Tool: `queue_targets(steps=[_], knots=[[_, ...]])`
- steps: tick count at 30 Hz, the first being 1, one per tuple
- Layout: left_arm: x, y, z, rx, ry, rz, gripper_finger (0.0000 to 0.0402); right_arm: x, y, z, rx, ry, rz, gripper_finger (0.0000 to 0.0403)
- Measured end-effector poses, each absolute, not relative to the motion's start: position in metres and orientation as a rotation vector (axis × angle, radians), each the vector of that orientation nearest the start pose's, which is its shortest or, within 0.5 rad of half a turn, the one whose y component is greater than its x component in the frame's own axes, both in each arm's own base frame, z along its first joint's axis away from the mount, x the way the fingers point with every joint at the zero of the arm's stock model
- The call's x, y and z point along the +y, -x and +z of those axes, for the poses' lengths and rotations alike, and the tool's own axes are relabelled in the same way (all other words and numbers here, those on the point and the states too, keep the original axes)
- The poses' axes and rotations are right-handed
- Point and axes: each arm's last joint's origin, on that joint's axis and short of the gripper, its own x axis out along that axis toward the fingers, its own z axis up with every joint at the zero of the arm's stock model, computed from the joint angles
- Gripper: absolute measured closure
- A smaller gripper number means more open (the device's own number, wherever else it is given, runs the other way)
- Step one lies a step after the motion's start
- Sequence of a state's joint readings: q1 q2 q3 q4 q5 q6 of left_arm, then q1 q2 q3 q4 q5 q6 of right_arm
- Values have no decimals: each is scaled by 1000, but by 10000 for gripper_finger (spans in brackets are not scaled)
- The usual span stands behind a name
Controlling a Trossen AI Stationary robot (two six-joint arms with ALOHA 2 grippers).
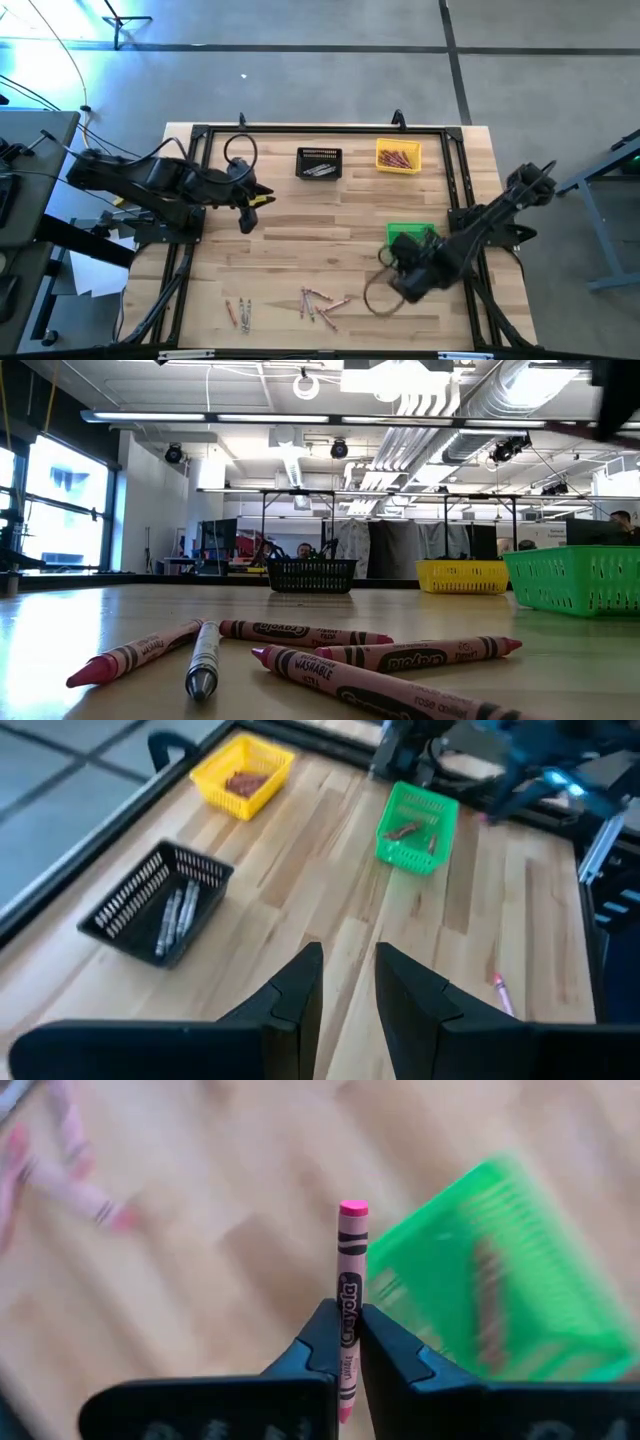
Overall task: Sort crayons
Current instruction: Put the pink crayon into the green basket
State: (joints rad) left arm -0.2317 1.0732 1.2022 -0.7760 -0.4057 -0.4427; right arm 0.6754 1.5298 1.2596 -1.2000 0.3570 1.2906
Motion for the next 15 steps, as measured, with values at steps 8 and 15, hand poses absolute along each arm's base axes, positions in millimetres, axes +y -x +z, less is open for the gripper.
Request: queue_targets(steps=[8,15], knots=[[-26,-183,382,511,165,295,321,114,-231,270,1229,-287,-655,391],[-13,-169,394,431,148,330,321,98,-235,266,1270,-227,-651,391]])
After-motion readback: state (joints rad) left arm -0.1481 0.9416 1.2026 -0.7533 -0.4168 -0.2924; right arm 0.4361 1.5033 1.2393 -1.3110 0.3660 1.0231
